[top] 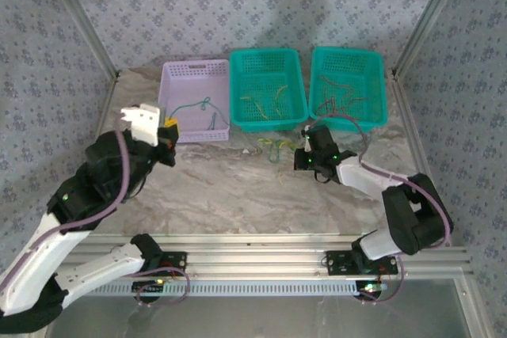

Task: Untangle the cables

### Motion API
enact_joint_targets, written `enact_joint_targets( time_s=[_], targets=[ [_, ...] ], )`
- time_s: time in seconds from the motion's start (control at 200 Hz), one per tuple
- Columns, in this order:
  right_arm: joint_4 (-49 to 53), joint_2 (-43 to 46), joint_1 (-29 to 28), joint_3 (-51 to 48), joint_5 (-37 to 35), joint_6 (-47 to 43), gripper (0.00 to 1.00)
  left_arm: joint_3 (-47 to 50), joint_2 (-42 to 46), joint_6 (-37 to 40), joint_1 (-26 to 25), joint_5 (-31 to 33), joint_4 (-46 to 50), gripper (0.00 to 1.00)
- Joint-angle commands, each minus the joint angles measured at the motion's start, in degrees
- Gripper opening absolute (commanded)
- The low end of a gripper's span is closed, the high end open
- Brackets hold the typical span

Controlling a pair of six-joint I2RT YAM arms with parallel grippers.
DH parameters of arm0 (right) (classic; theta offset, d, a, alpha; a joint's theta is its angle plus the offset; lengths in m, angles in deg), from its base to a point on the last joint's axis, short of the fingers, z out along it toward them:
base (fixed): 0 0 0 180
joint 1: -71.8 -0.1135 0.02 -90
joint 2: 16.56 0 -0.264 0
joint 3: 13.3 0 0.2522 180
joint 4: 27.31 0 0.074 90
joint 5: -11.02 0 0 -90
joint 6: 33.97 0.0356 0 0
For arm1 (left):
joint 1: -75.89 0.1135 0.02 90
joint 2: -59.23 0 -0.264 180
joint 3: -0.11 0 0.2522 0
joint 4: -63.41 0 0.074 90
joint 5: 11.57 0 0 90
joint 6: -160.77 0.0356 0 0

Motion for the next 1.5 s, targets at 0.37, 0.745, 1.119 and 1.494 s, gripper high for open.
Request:
enact_joint_targets(
  time_s=[0.37, 0.745, 1.119, 1.494],
  targets=[
    [-7.3, 7.5, 0.0, -4.8, 5.9, -0.8, 0.0, -2.1, -16.8, -2.0, 16.1, -0.7, -7.1, 0.0],
    [-9.7, 11.9, -1.6, -6.1, 10.6, -1.8, 0.0, -2.1, -31.5, -5.1, 23.2, -2.4, -12.2, 0.0],
    [-13.1, 19.7, -3.5, -9.1, 12.1, -2.3, 0.0, -7.7, -50.0, -7.1, 26.7, -5.9, -12.7, 0.1],
    [-13.2, 22.2, -4.2, -9.6, 14.1, -2.2, 0.0, -16.3, -65.0, -6.7, 26.9, -4.4, -10.2, 0.17]
  ],
)
